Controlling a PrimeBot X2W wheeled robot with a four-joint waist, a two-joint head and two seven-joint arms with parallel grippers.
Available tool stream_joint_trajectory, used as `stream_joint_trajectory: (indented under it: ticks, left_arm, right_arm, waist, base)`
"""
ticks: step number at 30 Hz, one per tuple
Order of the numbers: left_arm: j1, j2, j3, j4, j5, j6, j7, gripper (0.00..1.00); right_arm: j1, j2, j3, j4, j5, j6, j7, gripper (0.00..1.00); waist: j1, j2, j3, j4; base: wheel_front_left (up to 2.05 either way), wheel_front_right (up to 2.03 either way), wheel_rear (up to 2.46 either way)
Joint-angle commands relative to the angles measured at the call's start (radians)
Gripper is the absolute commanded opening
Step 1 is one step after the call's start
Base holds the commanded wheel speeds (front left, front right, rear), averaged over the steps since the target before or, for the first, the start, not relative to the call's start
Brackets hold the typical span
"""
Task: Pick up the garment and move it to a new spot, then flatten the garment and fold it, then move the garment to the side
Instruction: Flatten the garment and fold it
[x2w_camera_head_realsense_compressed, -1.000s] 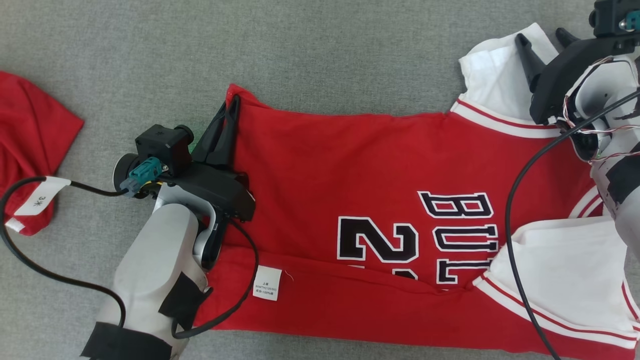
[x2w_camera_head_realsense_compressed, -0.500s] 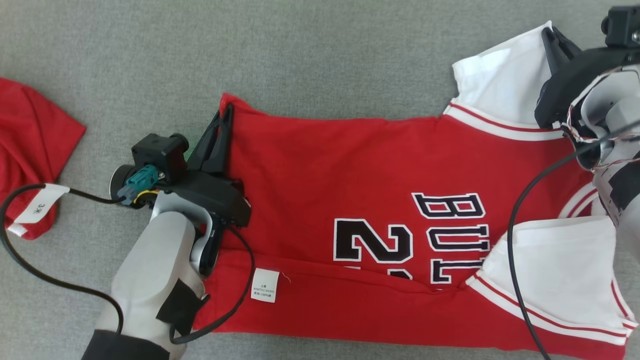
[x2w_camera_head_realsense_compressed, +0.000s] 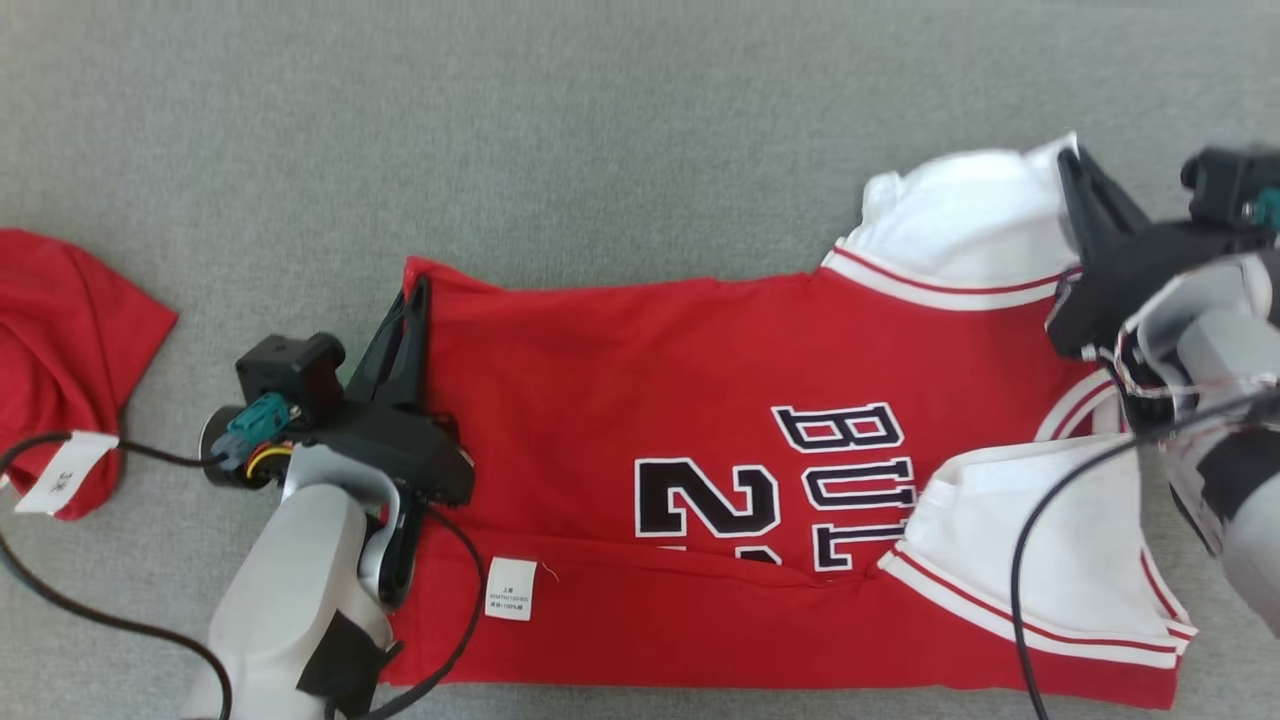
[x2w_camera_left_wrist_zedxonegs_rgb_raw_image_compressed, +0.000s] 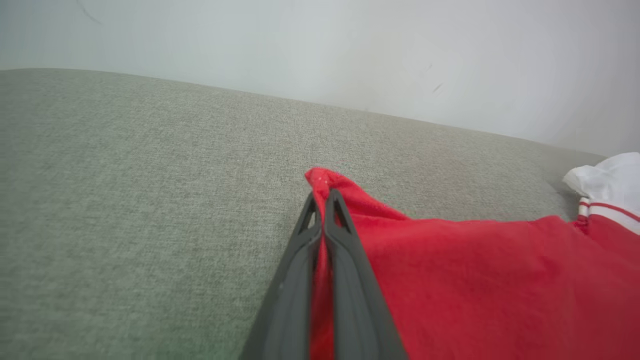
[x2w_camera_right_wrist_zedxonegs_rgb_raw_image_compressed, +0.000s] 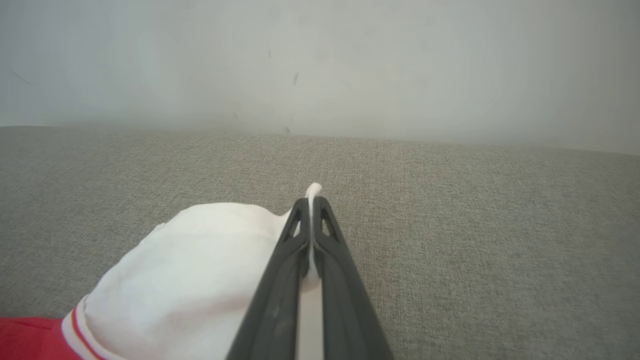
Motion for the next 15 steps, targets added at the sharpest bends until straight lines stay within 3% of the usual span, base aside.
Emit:
stream_joint_trajectory:
  ticks: [1,5,15]
  left_arm:
    - [0.023,0.004,0.007,-0.004,0.006,-0.003,0.0,0.0]
    - [0.051,0.003,0.031,-0.018,0.017,-0.01,0.0,0.0]
    - [0.134,0.003,0.033,-0.064,0.0,-0.02,0.0,0.0]
  right_arm:
    - [0.023,-0.011,0.002,-0.012,0.007,-0.002,-0.005,0.0]
    - [0.08,-0.029,-0.024,-0.065,0.007,-0.001,-0.01,0.0]
    - [0.315,-0.027,-0.222,-0.225,-0.07,-0.001,-0.009,0.0]
  waist:
    - [0.0,-0.0001,-0.03,-0.014]
    - [0.0,-0.0001,-0.061,-0.018]
    - [0.0,-0.0001,-0.138,-0.011]
  base:
    - [0.0,0.0,0.0]
    - [0.0,0.0,0.0]
    - [0.0,0.0,0.0]
